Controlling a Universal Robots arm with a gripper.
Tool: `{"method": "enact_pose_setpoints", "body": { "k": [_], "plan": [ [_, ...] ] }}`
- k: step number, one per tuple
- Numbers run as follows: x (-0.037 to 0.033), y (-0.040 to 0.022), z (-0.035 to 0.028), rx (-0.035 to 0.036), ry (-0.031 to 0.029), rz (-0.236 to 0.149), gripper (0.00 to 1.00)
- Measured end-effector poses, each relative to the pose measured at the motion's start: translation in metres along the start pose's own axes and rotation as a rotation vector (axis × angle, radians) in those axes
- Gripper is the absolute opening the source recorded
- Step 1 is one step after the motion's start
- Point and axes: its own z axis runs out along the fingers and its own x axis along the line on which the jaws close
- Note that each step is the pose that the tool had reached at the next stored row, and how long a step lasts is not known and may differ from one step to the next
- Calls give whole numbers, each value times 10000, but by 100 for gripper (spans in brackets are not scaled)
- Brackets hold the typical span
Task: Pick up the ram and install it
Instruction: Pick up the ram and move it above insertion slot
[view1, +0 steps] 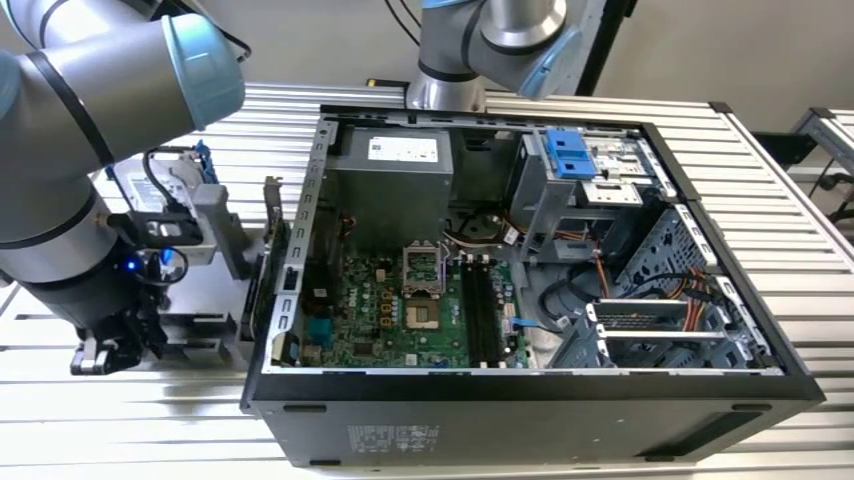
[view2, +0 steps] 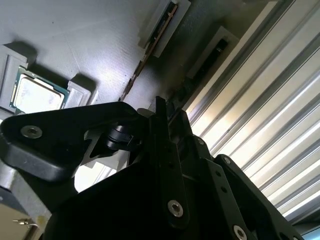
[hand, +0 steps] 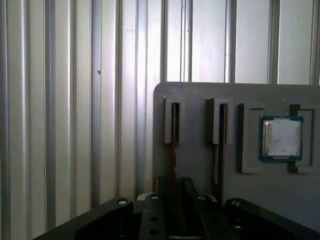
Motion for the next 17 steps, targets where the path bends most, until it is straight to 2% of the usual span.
{"method": "enact_pose_setpoints", "body": {
  "k": [17],
  "plan": [
    [-9, 0, 0, -1, 2, -58, 100]
  ]
}}
